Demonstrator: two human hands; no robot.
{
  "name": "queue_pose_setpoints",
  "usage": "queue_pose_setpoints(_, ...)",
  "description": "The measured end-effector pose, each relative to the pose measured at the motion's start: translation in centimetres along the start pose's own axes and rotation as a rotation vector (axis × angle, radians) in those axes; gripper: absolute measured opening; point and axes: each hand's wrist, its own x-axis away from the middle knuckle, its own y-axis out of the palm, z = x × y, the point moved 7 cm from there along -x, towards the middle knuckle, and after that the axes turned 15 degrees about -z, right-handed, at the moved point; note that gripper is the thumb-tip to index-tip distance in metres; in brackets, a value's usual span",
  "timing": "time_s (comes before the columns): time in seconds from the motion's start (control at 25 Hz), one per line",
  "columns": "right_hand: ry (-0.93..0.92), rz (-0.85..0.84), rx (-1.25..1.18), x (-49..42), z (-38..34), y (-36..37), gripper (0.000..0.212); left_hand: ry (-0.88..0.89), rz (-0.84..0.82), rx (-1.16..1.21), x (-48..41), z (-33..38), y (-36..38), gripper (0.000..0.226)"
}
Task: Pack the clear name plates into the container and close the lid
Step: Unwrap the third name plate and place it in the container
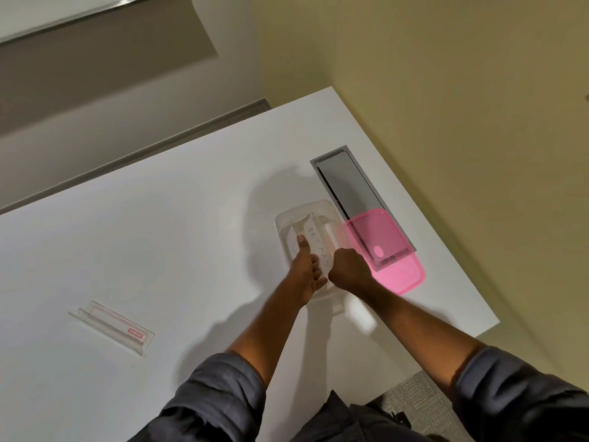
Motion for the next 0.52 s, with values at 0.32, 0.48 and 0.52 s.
queue_pose_setpoints(0.32,0.051,0.025,0.046,-0.69,0.07,0.6,0.016,0.0,0.041,-0.01,-0.07,-0.52,0.31,0.072)
queue_pose_setpoints(0.48,0.078,0.038,0.082,-0.34,-0.22,0.89,0.018,-0.038,0.039,-0.049,-0.61,-1.0,0.06,0.079)
queue_pose_setpoints(0.52,0.083,0.043,0.092,-0.21,-0.34,0.96,0.018,-0.054,0.033,-0.067,-0.71,-1.15,-0.02,0.079)
